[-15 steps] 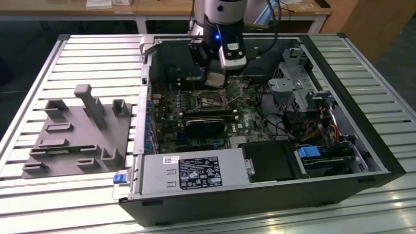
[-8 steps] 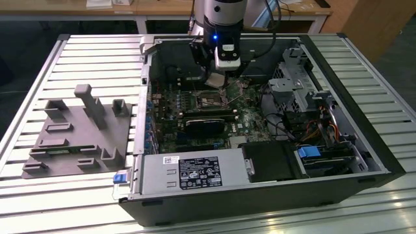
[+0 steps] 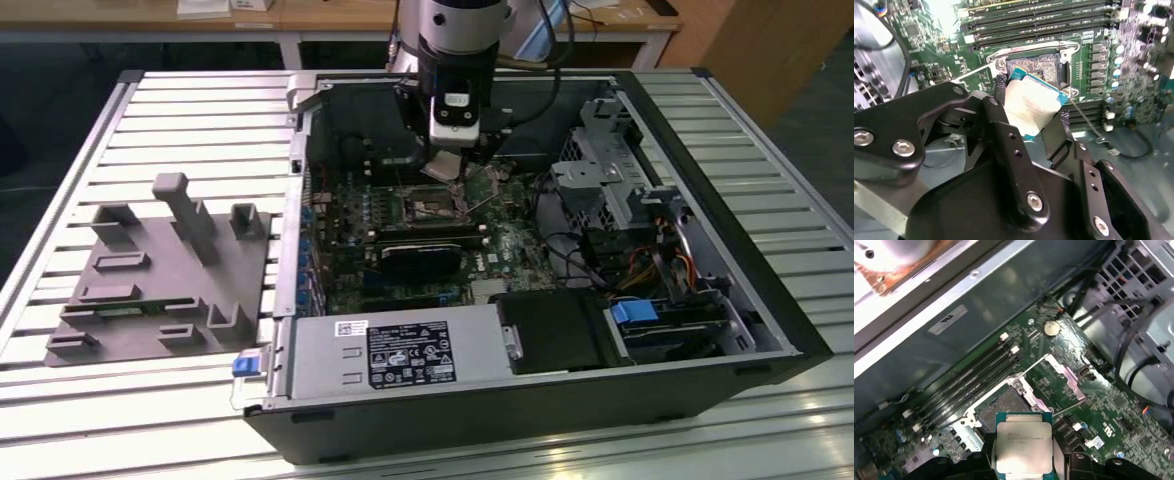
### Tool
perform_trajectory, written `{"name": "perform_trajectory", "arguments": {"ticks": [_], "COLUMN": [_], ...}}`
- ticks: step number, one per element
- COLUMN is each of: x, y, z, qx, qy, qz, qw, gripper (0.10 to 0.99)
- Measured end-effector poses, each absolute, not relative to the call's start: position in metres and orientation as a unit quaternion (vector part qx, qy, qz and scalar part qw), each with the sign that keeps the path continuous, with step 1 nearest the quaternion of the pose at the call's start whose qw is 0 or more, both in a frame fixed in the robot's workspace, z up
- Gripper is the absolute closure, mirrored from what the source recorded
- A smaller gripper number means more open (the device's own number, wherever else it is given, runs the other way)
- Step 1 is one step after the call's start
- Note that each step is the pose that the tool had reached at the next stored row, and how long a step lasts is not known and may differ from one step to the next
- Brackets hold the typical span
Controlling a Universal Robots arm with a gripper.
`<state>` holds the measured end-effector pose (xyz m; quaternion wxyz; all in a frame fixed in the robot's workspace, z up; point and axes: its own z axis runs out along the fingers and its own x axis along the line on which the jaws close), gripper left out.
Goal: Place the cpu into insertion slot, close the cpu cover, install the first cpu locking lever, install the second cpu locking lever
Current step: 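Place the cpu into insertion slot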
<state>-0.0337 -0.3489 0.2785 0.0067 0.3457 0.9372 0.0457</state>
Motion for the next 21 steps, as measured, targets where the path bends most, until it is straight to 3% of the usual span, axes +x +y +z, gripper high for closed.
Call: {"name": "perform_trajectory", "arguments": {"ticks": [21], "x": [-0.0337], "y": [-0.3490], "z": [0.2726], "qx": [0.518], "qy": [0.854], "qz": [0.044], "qw": [0.015], "gripper": [0.553]}}
